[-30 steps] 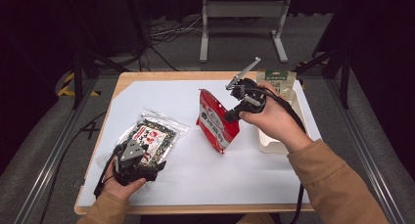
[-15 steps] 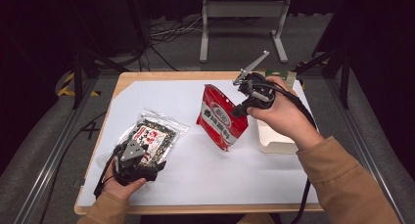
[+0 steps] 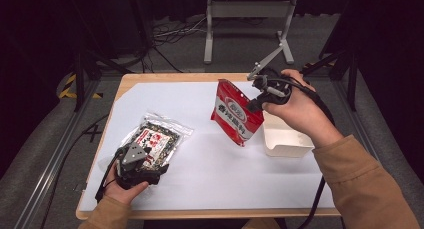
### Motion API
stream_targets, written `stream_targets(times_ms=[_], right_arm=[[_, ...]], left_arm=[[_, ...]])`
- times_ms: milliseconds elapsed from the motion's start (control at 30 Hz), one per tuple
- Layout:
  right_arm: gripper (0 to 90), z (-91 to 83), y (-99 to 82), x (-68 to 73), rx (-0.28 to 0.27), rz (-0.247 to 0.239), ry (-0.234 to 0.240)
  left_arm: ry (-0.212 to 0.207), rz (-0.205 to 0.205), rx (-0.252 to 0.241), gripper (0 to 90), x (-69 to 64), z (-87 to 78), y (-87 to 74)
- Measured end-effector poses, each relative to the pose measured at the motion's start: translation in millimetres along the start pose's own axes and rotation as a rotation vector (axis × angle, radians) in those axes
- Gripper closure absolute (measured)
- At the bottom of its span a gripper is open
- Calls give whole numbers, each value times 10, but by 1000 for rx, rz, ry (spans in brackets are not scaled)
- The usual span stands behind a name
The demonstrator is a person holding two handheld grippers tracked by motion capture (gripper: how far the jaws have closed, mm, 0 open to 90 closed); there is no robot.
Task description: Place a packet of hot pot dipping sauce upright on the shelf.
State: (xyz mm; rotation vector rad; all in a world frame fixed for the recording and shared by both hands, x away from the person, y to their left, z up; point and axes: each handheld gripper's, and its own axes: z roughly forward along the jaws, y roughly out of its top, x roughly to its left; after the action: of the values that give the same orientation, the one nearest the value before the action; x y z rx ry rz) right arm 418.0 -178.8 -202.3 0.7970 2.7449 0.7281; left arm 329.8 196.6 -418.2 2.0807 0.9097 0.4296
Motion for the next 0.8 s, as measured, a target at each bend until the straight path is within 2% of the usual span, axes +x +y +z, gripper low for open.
stream_targets(times_ms=[100, 233, 367, 600, 800], right_arm=[[900, -76, -7, -60, -5, 7, -18], [900, -156, -9, -130, -13, -6, -68], [900, -205, -13, -171, -23, -7, -89], [900, -325, -14, -238, -32, -37, -165], [900, -404, -37, -288, -33, -49, -206]], left_arm=[[6, -8, -4, 152, 10, -21, -20], [12, -12, -2, 152, 19, -42, -35], [24, -13, -5, 153, 28, -49, -41], [17, -16, -2, 152, 24, -35, -35], [15, -17, -1, 152, 25, -29, -28]])
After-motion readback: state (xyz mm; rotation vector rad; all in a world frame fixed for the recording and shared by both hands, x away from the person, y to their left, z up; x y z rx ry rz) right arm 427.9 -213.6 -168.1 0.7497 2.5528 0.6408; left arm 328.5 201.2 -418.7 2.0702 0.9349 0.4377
